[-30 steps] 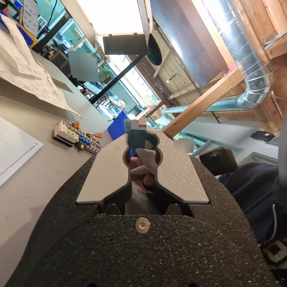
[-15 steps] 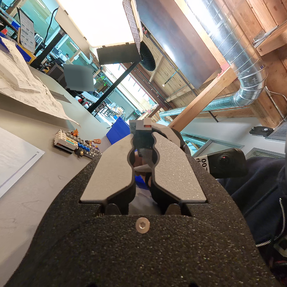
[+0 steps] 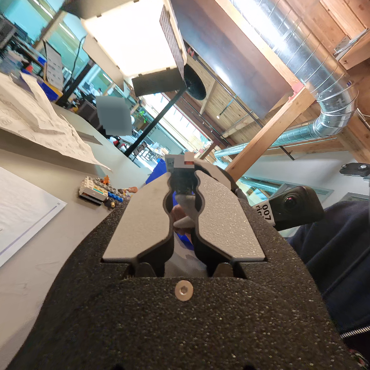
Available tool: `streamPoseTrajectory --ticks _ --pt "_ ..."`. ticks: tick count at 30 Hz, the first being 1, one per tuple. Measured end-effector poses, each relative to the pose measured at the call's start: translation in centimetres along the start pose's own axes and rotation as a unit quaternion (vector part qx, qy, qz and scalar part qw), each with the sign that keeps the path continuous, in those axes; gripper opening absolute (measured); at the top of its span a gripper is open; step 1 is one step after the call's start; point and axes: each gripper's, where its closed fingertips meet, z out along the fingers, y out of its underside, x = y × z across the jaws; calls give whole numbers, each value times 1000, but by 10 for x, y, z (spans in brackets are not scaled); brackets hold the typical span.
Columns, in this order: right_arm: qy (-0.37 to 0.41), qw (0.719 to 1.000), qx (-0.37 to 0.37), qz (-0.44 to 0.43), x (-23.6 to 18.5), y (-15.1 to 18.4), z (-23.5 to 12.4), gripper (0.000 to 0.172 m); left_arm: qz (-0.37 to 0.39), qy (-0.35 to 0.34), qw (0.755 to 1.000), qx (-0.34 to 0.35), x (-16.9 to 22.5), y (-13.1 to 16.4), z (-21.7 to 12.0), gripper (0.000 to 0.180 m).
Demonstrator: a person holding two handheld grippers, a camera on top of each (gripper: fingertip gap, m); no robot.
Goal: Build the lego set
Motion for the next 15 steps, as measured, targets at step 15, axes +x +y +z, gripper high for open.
streamPoseTrajectory --ticks 15 --pt "-71 978 -107 163 -19 58 6 33 196 70 969 136 47 -24 -12 17"
